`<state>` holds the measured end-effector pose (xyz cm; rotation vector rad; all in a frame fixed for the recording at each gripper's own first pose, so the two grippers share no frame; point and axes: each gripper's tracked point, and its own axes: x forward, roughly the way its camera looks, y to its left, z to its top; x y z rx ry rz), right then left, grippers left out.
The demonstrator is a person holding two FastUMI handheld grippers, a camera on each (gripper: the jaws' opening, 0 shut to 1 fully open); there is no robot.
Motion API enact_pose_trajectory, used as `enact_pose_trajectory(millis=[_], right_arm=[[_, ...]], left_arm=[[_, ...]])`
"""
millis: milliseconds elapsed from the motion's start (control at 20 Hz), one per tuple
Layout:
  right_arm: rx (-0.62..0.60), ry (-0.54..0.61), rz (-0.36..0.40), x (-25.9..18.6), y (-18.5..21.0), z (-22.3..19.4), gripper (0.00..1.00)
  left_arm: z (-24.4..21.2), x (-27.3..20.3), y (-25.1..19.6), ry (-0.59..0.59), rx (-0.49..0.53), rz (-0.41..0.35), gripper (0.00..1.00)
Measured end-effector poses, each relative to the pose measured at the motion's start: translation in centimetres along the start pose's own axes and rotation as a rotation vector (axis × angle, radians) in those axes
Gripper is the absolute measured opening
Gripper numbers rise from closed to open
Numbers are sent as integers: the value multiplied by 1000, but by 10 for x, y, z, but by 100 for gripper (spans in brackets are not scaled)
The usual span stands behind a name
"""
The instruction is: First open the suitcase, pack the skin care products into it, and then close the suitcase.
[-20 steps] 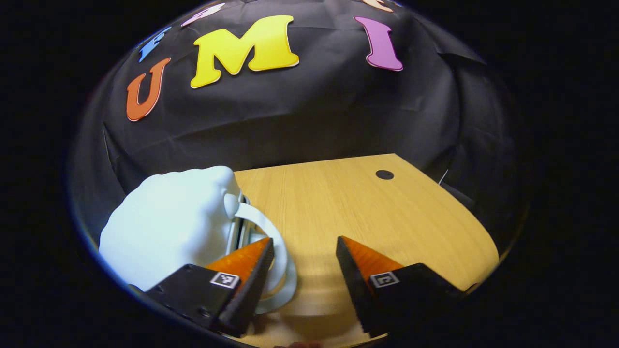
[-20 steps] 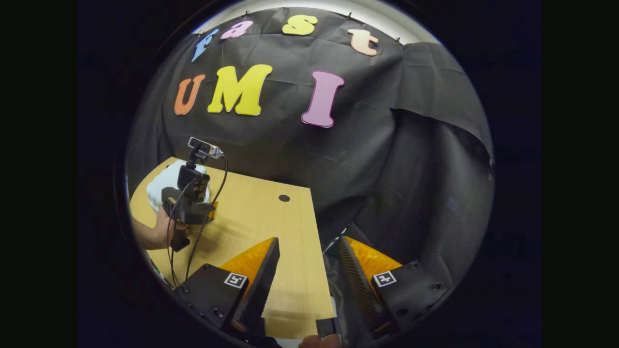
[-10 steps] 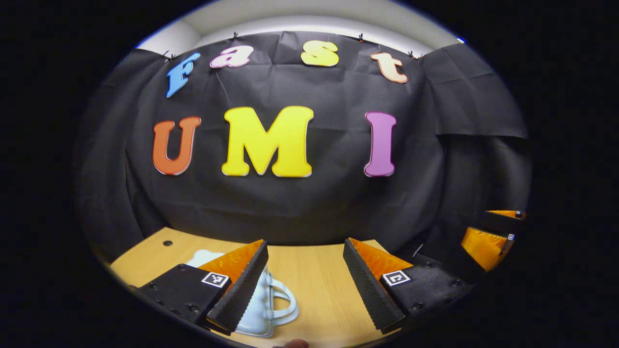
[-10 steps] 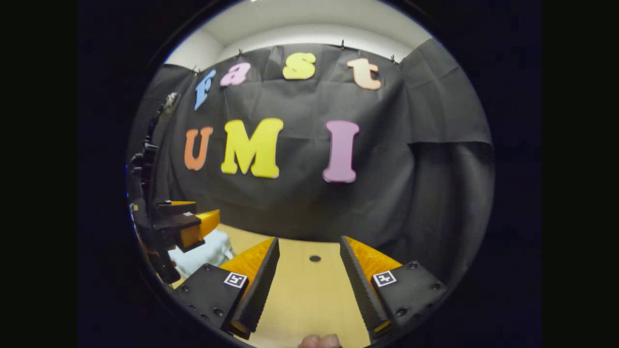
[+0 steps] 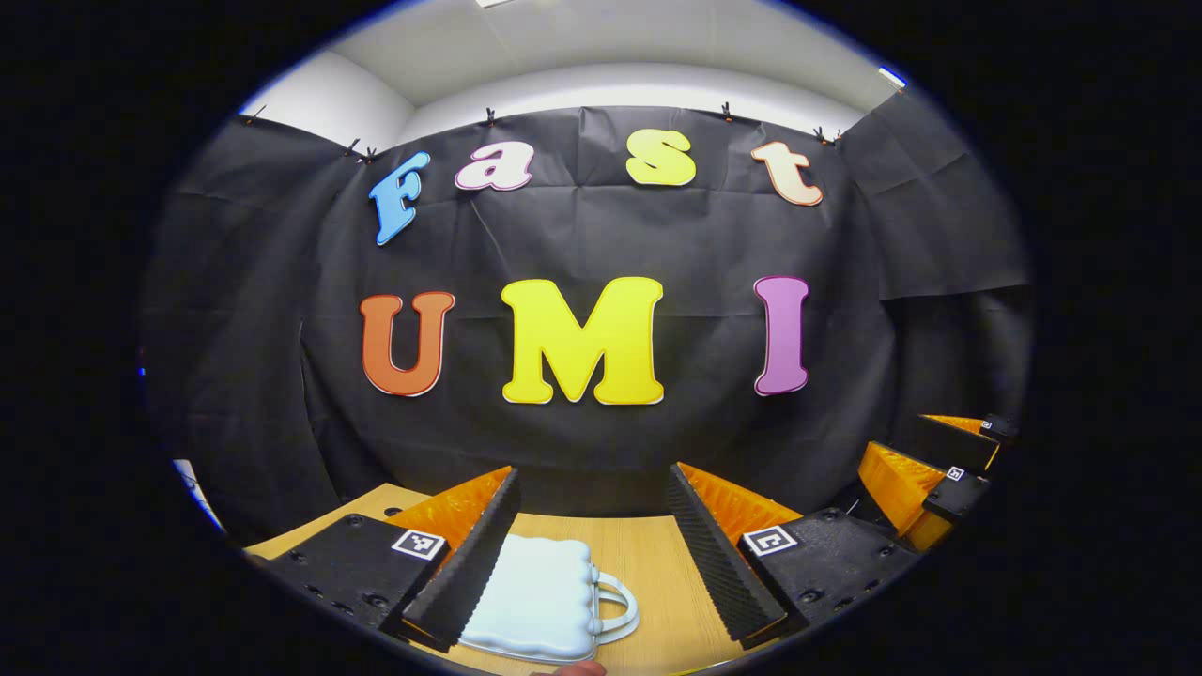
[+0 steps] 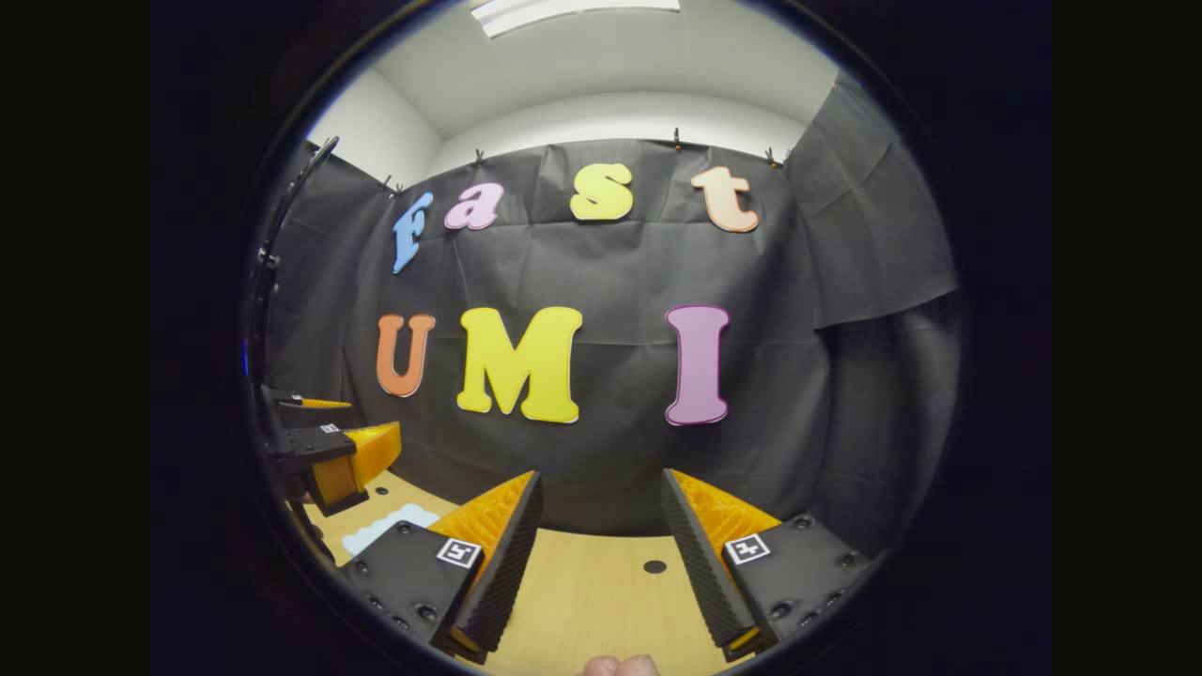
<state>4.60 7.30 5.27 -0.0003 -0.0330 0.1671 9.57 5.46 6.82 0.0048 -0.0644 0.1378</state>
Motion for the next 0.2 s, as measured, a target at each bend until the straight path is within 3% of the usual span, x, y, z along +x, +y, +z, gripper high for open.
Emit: enact_pose_trajectory(millis=[200], right_arm=[[-9,-2,3,1,5,1,75]], left_arm=[[-1,-3,7,7,-7,22,99]])
